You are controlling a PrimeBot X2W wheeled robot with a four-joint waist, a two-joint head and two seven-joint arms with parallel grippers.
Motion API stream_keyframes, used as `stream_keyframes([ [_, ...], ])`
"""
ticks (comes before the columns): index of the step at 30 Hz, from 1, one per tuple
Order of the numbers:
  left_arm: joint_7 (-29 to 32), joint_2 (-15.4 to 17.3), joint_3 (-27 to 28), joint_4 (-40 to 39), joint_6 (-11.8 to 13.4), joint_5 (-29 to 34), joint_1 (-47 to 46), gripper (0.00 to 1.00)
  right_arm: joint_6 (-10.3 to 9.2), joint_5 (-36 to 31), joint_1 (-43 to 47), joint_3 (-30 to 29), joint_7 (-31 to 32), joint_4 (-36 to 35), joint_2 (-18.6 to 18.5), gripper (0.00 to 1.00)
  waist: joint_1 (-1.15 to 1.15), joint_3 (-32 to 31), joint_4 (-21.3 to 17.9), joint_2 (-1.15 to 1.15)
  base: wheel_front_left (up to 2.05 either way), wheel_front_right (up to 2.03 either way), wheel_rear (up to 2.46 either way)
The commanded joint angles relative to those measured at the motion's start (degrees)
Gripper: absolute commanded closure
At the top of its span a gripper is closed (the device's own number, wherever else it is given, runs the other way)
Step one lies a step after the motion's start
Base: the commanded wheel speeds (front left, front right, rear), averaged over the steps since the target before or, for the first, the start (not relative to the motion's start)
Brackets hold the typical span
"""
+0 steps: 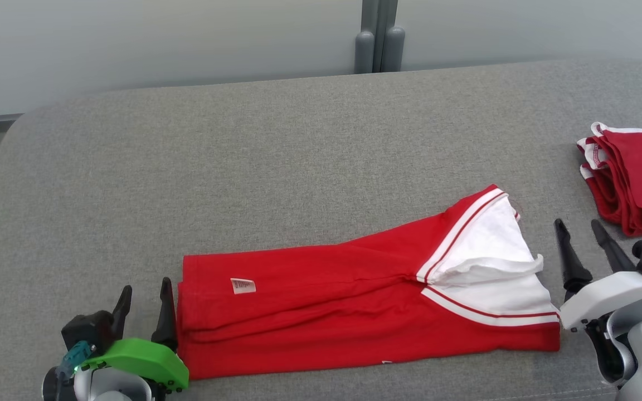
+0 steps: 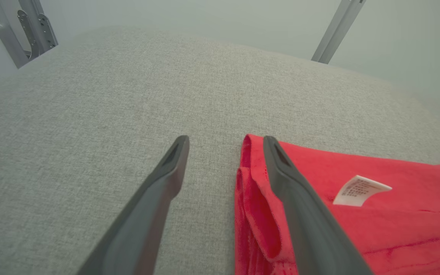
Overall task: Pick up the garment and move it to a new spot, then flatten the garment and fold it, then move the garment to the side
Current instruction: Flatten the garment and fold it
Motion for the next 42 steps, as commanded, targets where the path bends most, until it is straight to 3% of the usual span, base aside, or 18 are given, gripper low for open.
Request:
stream_keyframes([
  [1,0.04,-0.38,0.46,-0.75,-0.01,1.51,1.71,0.00,-0.06,-1.31,1.85,-1.48,-0.13,-1.87,0.70,0.00,0.00,0.01,0.03,0.00,0.00,0.00,0.00],
  [5,0.04,-0.72,3.26,-2.85,-0.13,3.57,3.86,0.00,-0.05,-4.84,4.69,-4.49,-0.12,-4.50,2.99,0.00,0.00,-0.22,0.26,0.00,0.00,0.00,0.00],
  [32,0.04,-1.14,-1.09,-7.21,-0.43,2.78,1.15,0.00,-0.05,-5.28,-5.58,0.71,0.19,20.45,6.07,0.00,0.00,5.67,6.03,0.00,0.00,0.00,0.00],
  [33,0.04,-1.16,-1.14,-7.26,-0.43,2.78,1.24,0.00,0.00,-4.87,-5.61,2.00,0.37,20.75,6.62,0.07,0.00,5.74,6.15,0.00,0.00,0.00,0.00],
  [34,0.04,-1.16,-1.21,-7.25,-0.43,2.80,1.33,0.00,0.11,-4.26,-5.49,3.10,0.43,21.15,7.10,0.59,0.00,5.78,6.23,0.00,0.00,0.00,0.00],
  [35,0.04,-1.14,-1.16,-7.23,-0.44,2.79,1.41,0.00,0.18,-3.74,-5.60,3.95,0.47,21.15,7.26,1.00,0.00,5.80,6.27,0.00,0.00,0.00,0.00],
  [42,0.04,-1.14,-1.62,-7.04,-0.44,2.68,1.91,0.00,-0.06,-1.08,-5.98,5.53,0.34,20.27,4.58,1.00,0.00,5.02,6.00,0.00,0.00,0.00,0.00],
])
